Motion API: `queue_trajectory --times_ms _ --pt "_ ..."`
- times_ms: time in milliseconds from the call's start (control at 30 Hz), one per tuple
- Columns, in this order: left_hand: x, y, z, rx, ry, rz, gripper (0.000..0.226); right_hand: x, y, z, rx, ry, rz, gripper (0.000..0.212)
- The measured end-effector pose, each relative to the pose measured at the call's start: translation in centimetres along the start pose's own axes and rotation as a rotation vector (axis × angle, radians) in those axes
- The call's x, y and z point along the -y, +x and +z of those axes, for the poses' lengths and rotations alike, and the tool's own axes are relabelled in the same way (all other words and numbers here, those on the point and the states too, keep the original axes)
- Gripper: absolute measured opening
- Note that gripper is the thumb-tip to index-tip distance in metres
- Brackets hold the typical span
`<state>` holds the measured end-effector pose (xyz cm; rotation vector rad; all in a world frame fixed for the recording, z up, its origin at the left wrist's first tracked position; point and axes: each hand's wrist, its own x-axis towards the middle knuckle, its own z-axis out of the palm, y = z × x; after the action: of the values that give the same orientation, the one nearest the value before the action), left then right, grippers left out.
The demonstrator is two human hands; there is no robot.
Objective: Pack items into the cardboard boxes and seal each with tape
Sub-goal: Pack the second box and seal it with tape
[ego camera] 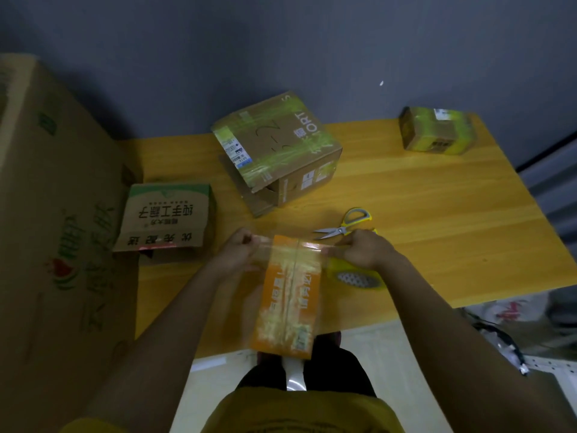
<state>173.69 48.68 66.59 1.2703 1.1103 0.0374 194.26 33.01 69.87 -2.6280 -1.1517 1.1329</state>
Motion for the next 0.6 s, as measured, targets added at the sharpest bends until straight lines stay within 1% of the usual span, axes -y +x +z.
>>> queue_trajectory --times_ms 67,167,467,600 --pt "-0.4 0.0 -0.2 -0.008 0.018 0.052 0.02 -0.4 -0.2 0.3 0.01 0.025 0.0 0.045" --pt "-0.5 0.2 -0.4 0.03 0.107 0.074 0.02 -0.8 -0.4 1.3 0.011 0.064 0.006 0.044" --pt "0.4 0.8 -0.1 0.013 0.093 0.025 0.021 -1.1 0.3 1.8 -0.037 -0.022 -0.012 0.05" --pt "1.1 1.0 0.0 -0.003 0.167 0.014 0.022 -1.0 0.8 2.1 -0.061 -0.072 -0.02 0.054"
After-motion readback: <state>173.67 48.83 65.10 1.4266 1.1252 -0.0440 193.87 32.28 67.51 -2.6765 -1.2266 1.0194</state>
